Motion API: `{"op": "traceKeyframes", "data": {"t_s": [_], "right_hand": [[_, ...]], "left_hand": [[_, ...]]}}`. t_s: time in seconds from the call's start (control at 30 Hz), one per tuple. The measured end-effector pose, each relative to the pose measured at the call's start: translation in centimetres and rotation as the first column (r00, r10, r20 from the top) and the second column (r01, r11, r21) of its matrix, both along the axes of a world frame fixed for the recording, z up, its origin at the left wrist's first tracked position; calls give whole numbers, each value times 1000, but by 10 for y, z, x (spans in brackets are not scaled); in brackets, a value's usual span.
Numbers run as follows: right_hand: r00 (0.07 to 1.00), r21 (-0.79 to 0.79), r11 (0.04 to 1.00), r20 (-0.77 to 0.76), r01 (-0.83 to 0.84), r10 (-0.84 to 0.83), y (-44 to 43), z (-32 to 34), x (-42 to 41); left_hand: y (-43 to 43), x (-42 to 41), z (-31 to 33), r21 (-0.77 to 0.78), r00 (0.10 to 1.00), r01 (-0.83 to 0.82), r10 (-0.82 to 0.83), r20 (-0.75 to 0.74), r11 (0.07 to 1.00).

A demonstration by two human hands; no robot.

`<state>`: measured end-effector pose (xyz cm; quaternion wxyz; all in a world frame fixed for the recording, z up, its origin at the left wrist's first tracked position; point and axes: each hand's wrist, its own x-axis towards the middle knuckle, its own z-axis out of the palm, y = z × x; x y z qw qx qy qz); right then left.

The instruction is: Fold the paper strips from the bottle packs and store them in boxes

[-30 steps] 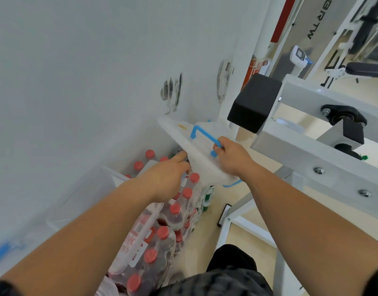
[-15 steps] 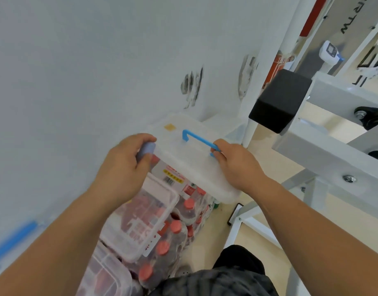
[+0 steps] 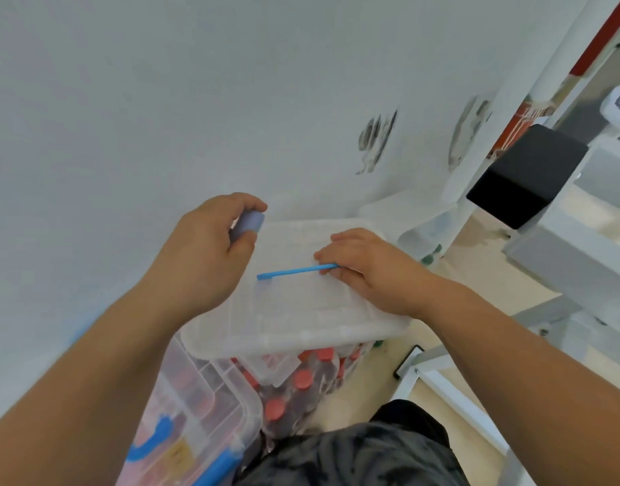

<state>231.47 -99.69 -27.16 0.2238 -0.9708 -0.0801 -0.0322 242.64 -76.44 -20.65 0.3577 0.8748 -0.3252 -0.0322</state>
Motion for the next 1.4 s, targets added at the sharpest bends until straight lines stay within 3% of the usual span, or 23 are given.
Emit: {"op": "traceKeyframes", "data": {"t_s": [0.2, 0.33, 0.4, 0.5, 0.6, 0.73, 0.9, 1.17, 1.4], "right_hand": [[979, -105, 973, 9, -203, 205, 40, -21, 25], [952, -111, 962, -212, -249, 222, 53, -24, 25], [949, -72, 965, -212, -252, 232, 53, -23, 20], [986, 68, 988, -90, -137, 143, 41, -24, 14], [988, 223, 969, 86, 104, -126, 12, -32, 6], [890, 286, 856, 20, 431, -455, -34, -43, -11], [707, 318, 633, -263, 706, -657, -87, -78, -26], [496, 366, 344, -512, 865, -701, -137, -123, 18], [335, 312, 161, -653, 936, -680, -163, -151, 66]], "left_hand": [[21, -5, -7, 101, 999, -29, 32, -22, 994], [26, -10, -20, 138, 998, -26, 32, -47, 990], [24, -12, -24, 136, 998, -13, 20, -56, 991], [12, -12, -25, 117, 997, 9, 1, -81, 993], [-10, -11, -20, 102, 995, 65, -56, -85, 993], [-58, -9, -18, 112, 977, 193, -180, -115, 975], [-138, 1, -30, 171, 930, 350, -320, -181, 921], [-244, 30, -79, 134, 838, 336, -230, -495, 932], [-280, 56, -120, 182, 810, 274, -124, -574, 944]]}}
